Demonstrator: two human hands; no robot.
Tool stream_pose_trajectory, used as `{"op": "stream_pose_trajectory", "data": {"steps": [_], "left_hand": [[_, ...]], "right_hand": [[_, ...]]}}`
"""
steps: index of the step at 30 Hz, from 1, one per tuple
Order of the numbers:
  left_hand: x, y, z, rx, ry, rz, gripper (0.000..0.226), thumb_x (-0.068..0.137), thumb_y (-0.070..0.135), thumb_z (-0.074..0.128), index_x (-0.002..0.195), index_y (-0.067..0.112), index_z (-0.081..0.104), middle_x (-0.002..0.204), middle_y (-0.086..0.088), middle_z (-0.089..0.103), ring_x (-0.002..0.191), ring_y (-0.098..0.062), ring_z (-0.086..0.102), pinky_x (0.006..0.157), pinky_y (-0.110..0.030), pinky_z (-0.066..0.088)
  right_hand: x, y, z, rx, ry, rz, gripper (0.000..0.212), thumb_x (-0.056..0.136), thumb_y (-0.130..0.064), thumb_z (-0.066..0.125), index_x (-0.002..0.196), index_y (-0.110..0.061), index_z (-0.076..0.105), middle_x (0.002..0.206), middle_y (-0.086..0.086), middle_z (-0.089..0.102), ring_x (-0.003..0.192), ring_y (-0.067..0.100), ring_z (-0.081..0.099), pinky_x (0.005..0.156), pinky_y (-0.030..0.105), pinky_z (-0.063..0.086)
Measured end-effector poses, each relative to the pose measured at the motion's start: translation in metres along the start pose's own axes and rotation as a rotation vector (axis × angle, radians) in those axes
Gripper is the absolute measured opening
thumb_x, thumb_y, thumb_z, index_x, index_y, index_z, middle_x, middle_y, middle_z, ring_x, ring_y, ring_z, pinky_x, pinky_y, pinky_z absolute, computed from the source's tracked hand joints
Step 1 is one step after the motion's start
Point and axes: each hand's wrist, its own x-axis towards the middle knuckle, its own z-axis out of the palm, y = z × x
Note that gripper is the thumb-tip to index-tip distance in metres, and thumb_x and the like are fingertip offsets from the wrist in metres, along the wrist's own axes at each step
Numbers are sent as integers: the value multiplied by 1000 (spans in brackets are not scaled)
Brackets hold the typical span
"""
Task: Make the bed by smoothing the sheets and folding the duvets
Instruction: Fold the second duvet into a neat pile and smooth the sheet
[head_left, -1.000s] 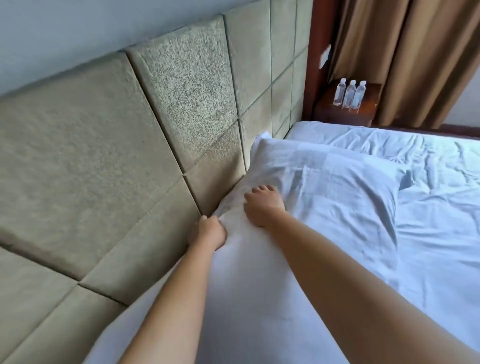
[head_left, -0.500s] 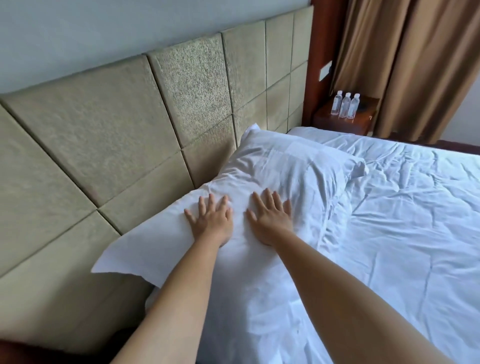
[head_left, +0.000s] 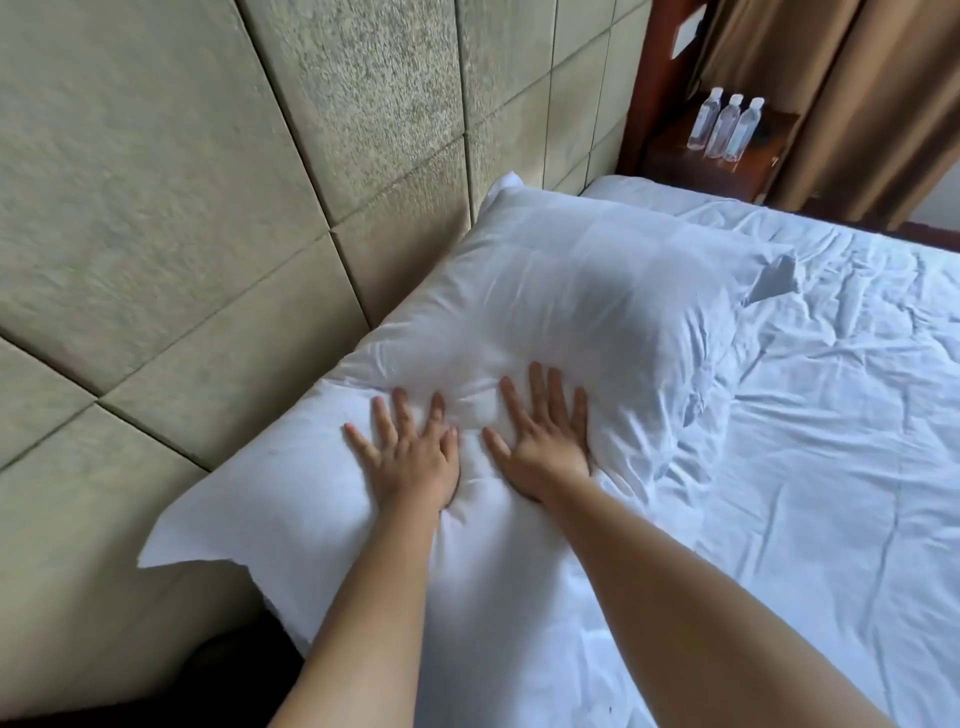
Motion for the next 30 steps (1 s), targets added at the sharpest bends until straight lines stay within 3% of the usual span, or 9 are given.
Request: {"op": "stream_pose_trajectory", "data": {"steps": [6, 13, 19, 22, 24, 27, 30], "left_hand": [[34, 2, 22, 45, -7, -5, 54, 98, 52, 5, 150, 42, -6, 160, -4, -12, 146, -29, -16, 109, -64, -14], [6, 4, 9, 93, 7, 7, 54, 98, 52, 4, 148, 42, -12, 160, -4, -13, 147, -28, -13, 110, -64, -10], [-71, 16, -8, 30, -26, -47, 53, 99, 49, 5, 151, 40, -3, 161, -1, -8, 147, -23, -9, 114, -56, -6], [-137, 35, -3, -85, -66, -107, 54, 99, 49, 7, 151, 39, -3, 161, 2, -11, 147, -20, -12, 115, -54, -7], [-180, 46, 3, -192, -46, -124, 56, 99, 53, 13, 151, 38, 0, 161, 4, -9, 147, -18, -12, 115, -54, -7], [-232, 53, 13, -362, 99, -189, 65, 95, 57, 33, 152, 35, 11, 161, 2, -4, 147, -17, -7, 115, -54, 5], [-265, 54, 18, -700, 182, -413, 83, 87, 53, 58, 152, 29, 13, 160, -6, 3, 146, -25, 7, 113, -51, 24]], "right_hand": [[31, -5, 22, 9, -100, 16, 75, 95, -59, 28, 152, -30, -10, 155, 3, -32, 142, 19, -31, 112, 39, -24], [3, 6, 11, 34, -131, -27, 74, 94, -60, 26, 152, -30, -10, 155, 3, -30, 142, 18, -30, 114, 40, -23], [-77, 38, -3, 172, -61, -97, 62, 98, -50, 28, 153, -31, 7, 161, 3, -10, 147, 16, -15, 117, 36, -15], [-135, 66, -5, 278, 41, 67, 61, 96, -52, 34, 152, -36, 14, 161, 5, -8, 148, 19, -10, 118, 37, -8], [-160, 81, -7, 581, -37, 334, 63, 96, -53, 37, 151, -37, 12, 161, 9, -1, 147, 27, 4, 118, 43, 6], [-172, 88, -13, 1459, -174, 758, 66, 97, -47, 40, 152, -35, 5, 151, 11, 31, 124, 34, 46, 104, 49, 38], [-176, 86, -19, 1866, -274, 851, 59, 99, -37, 43, 151, -27, 17, 141, 6, 41, 88, 24, 61, 76, 36, 50]]}}
